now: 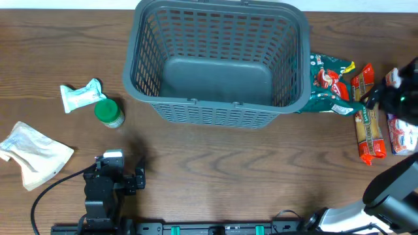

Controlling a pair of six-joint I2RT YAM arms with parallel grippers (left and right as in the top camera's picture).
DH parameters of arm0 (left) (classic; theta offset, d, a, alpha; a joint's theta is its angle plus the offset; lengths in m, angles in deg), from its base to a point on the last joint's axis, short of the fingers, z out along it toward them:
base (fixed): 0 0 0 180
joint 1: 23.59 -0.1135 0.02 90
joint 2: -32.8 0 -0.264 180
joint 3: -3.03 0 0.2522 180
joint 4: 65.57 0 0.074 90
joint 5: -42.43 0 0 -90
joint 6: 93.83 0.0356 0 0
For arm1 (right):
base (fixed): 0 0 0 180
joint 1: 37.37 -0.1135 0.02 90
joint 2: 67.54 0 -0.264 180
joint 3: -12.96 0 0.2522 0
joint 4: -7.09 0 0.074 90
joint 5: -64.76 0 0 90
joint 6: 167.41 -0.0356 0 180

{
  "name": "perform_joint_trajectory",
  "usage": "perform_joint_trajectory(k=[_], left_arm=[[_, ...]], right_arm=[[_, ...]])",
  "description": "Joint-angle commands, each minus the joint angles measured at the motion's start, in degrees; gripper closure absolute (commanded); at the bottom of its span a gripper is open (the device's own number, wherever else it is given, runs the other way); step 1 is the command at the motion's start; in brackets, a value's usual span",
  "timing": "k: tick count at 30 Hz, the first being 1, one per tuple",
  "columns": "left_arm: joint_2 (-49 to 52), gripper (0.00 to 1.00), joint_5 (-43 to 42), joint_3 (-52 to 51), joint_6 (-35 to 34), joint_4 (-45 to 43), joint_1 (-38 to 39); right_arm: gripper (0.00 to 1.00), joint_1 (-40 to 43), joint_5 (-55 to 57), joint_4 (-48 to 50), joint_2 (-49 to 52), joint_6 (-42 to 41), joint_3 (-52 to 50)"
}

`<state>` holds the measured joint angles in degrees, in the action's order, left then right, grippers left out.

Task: Pack container
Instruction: 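Move the right gripper over the Kleenex tissue pack at the right edge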

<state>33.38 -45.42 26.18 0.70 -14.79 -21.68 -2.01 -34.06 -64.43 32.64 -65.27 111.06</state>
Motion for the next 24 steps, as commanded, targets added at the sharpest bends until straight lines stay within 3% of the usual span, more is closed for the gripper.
perform_joint_trajectory(k=[1, 18, 24], left_arm=[[-0.3, 0.01, 1.3, -0.5, 0.4, 0.0, -0.3], [-0.3, 0.01, 1.3, -0.5, 0.4, 0.0, -0.3], [-0.3, 0.01, 1.3, -0.5, 0.4, 0.0, -0.3]], right_arm=[[0.06, 0.1, -0.6, 0.8, 1.9, 1.9, -2.1], [0.01, -6.2, 1.1, -4.6, 3.3, 12.5, 3.1], [0.01, -6.2, 7.0, -5.6, 3.3, 14.8, 4.6]])
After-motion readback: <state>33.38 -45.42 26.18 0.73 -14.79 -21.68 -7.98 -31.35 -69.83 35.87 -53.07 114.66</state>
